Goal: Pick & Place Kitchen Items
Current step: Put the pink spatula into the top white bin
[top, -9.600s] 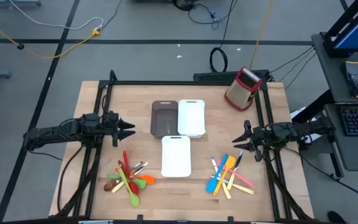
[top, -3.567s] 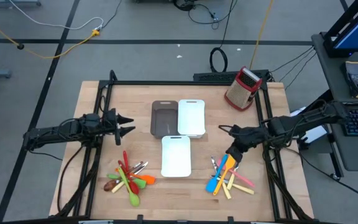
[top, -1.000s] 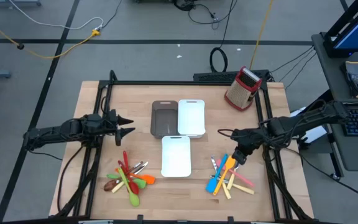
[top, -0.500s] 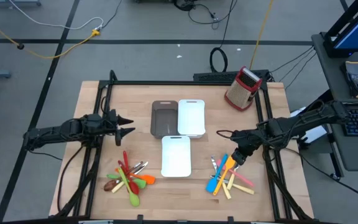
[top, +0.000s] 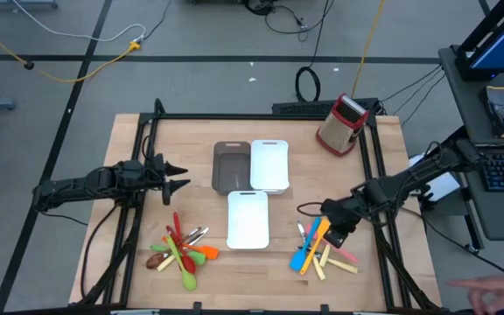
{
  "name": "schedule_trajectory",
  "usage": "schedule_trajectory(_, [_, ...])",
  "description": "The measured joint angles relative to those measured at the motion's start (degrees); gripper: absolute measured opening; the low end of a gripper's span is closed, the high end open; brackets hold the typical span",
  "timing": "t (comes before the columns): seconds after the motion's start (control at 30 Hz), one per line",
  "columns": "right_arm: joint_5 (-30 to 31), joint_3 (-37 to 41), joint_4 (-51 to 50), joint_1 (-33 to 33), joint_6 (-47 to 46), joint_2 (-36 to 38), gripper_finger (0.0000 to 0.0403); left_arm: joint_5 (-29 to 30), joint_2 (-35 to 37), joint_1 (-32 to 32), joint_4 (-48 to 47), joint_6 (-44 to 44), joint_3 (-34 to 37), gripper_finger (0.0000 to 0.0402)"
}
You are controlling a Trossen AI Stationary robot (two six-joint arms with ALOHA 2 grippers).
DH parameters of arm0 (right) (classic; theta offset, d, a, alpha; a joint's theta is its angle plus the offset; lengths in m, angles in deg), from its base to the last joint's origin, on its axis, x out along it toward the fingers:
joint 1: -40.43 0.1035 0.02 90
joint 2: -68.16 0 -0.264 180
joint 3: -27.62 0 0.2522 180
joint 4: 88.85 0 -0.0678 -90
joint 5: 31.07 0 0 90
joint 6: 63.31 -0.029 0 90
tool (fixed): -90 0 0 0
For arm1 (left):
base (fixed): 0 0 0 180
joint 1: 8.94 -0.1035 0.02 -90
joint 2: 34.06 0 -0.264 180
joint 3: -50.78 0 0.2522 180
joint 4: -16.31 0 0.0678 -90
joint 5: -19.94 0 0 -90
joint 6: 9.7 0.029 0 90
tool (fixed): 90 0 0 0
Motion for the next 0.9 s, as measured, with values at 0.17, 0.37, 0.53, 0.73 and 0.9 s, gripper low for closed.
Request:
schedule_trajectory(0.17, [0.1, 0.0, -0.1, 1.2, -3.8, -0.1, 0.0, 0.0, 0.0, 0.0, 0.0, 0.0, 0.0, 0.0207])
schedule_trajectory(0.37, [0.3, 0.0, -0.1, 1.3, -4.7, -0.1, 0.0, 0.0, 0.0, 0.0, 0.0, 0.0, 0.0, 0.0207])
schedule_trajectory(0.53, [0.3, 0.0, -0.1, 1.3, -4.7, -0.1, 0.0, 0.1, 0.0, 0.0, 0.0, 0.1, 0.0, 0.0207])
schedule_trajectory(0.73, [0.1, 0.0, -1.5, 1.3, -4.7, -0.1, 0.0, 0.1, 0.0, 0.0, 0.0, 0.0, 0.0, 0.0207])
schedule_trajectory(0.9, [0.1, 0.0, -1.3, 1.3, -4.7, -0.1, 0.0, 0.2, 0.0, 0.0, 0.0, 0.0, 0.0, 0.0207])
